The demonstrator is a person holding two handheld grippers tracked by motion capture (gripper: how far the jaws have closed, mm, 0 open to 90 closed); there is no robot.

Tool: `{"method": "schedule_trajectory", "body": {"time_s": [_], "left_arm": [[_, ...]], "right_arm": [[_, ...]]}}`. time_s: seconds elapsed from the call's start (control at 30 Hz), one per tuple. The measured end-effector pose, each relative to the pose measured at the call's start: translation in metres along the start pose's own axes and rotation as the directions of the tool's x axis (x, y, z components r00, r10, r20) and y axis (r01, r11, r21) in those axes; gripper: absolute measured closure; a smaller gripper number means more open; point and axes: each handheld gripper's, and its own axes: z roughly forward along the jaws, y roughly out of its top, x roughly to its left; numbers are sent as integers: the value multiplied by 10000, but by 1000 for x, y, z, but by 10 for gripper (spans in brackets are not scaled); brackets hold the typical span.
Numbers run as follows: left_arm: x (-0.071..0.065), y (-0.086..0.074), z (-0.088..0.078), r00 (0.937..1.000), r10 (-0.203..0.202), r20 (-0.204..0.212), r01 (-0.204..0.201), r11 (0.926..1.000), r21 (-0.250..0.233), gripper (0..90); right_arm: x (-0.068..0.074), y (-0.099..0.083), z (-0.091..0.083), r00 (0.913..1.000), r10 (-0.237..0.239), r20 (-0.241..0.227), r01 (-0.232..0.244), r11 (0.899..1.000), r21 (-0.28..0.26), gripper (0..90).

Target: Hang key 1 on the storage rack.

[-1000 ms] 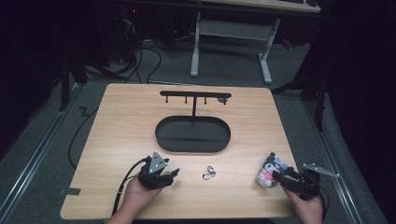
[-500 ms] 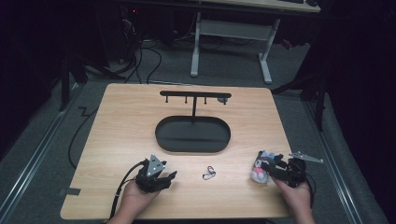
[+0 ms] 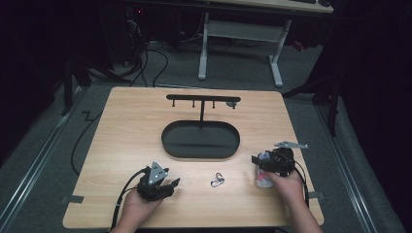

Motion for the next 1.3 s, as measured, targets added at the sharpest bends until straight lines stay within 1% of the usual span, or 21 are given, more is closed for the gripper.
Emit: {"method": "schedule_trajectory", "body": {"time_s": [0.03,0.07,0.1,0.2,0.33,0.4,0.47,0.5,0.57,0.67,0.77,0.9,0.97,1.0,1.03,1.07,1.1,1.17,1.2,1.23,1.3], "left_arm": [[0,0,0,10000,3,5,-3,10000,-19,445],[0,0,0,10000,3,5,-3,10000,-19,445],[0,0,0,10000,43,7,-43,10000,-13,445],[0,0,0,10000,62,55,-62,10000,25,444],[-1,0,1,9999,89,77,-90,10000,17,444],[-2,1,2,9999,127,100,-127,9999,46,444],[-3,1,3,9998,169,114,-170,9998,80,444],[-3,1,3,9998,178,125,-179,9998,91,444],[-4,1,5,9997,213,147,-215,9997,131,443],[-6,1,6,9996,248,157,-251,9995,172,443],[-6,0,6,9995,272,175,-275,9994,190,443],[-6,0,7,9994,289,197,-293,9994,208,443],[-5,0,7,9993,307,199,-311,9993,221,443],[-5,0,7,9993,307,199,-311,9993,221,443],[-5,0,6,9993,304,208,-309,9993,208,443],[-5,0,6,9993,309,200,-313,9993,192,443],[-4,0,6,9993,308,193,-312,9993,198,443],[-4,1,5,9992,327,211,-331,9993,171,443],[-4,1,5,9992,327,211,-331,9993,171,443],[-3,1,5,9992,331,218,-335,9993,171,443],[-3,1,5,9992,325,225,-328,9993,162,443]], "right_arm": [[1,1,-1,9999,-120,69,120,9999,3,219],[1,1,-1,9999,-120,69,120,9999,3,219],[1,3,-7,9994,-225,255,225,9997,18,210],[-3,2,-17,9992,-126,369,129,9999,-74,209],[-10,-3,-37,9987,-13,502,29,9995,-309,229],[-12,-9,-46,9990,-10,455,26,9993,-362,293],[-12,-13,-52,9990,-130,432,149,9989,-448,378],[-10,-16,-56,9990,-185,398,208,9981,-572,472],[-4,-17,-59,9982,-461,396,487,9965,-676,561],[6,-16,-55,9962,-761,433,787,9949,-630,658],[14,-11,-42,9939,-1012,442,1030,9938,-407,676],[20,2,-20,9931,-1100,405,1109,9936,-219,672],[25,10,-3,9922,-1192,359,1191,9929,51,663],[25,10,-3,9922,-1192,359,1191,9929,51,663],[31,15,13,9910,-1297,321,1284,9909,395,637],[33,16,17,9907,-1318,326,1300,9902,510,613],[35,18,23,9912,-1289,311,1270,9903,557,564],[39,21,24,9916,-1272,234,1257,9906,547,519],[39,21,24,9916,-1272,234,1257,9906,547,519],[42,24,20,9913,-1296,247,1284,9907,454,492],[44,25,10,9891,-1442,299,1434,9893,274,490]]}}
